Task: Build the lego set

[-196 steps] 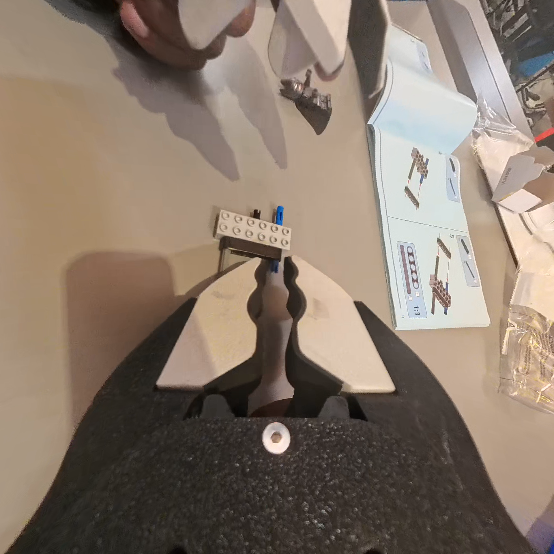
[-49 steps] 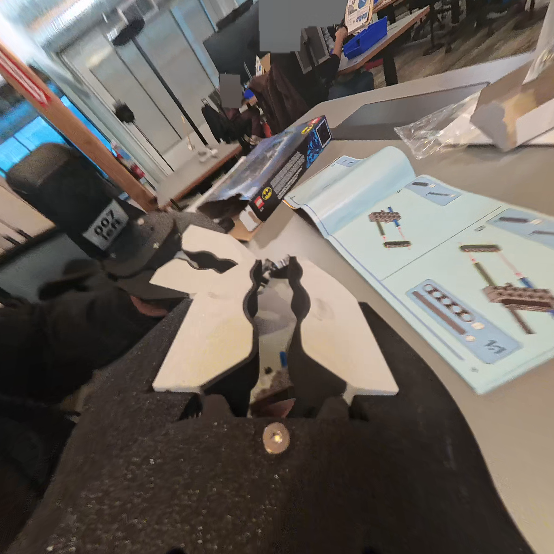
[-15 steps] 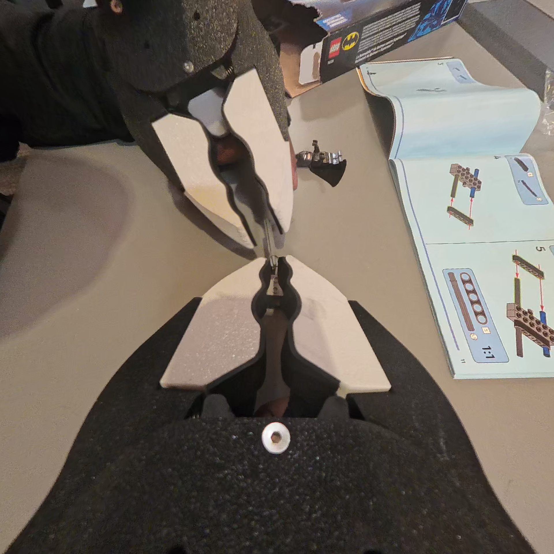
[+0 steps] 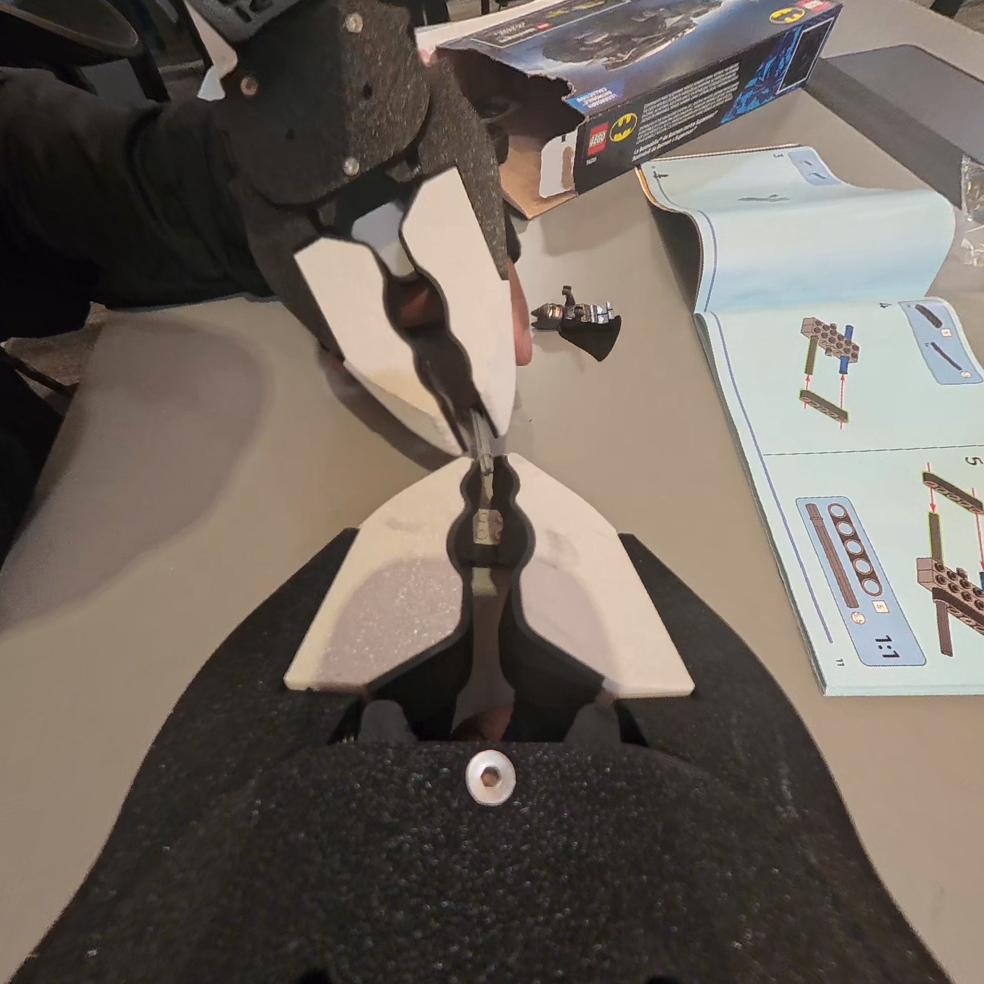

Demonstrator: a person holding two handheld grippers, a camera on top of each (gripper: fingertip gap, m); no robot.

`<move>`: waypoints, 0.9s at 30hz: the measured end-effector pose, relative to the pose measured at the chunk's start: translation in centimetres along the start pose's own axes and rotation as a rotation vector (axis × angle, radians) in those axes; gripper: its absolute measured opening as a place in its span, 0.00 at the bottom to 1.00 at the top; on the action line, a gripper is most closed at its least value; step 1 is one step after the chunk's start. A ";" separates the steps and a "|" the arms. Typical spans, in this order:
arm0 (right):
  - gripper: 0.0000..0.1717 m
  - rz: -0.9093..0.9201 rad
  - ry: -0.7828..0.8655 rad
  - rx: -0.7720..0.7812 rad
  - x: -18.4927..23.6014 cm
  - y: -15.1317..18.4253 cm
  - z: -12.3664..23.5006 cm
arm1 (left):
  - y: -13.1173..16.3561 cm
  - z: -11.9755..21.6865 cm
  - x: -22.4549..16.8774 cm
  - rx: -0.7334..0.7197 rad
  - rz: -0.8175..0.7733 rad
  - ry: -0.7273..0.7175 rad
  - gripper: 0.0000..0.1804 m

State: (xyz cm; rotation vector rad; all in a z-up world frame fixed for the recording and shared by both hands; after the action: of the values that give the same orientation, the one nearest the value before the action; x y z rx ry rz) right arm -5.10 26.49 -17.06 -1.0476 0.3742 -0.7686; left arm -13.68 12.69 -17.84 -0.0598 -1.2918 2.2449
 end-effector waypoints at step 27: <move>0.42 0.034 0.030 0.315 0.6 1.3 -0.7 | 1.2 -0.7 -0.7 0.202 -0.035 0.059 0.02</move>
State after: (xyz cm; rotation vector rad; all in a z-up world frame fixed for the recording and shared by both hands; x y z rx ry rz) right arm -4.65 25.93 -18.47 -0.7334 0.2842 -0.7842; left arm -13.36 12.42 -19.34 -0.0284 -1.0223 2.3137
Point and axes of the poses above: each gripper's, where its closed fingertips meet, z back along the fingers, y out of its underside, x = y × z across the jaws, the point moved 9 cm from there along z, back along the fingers
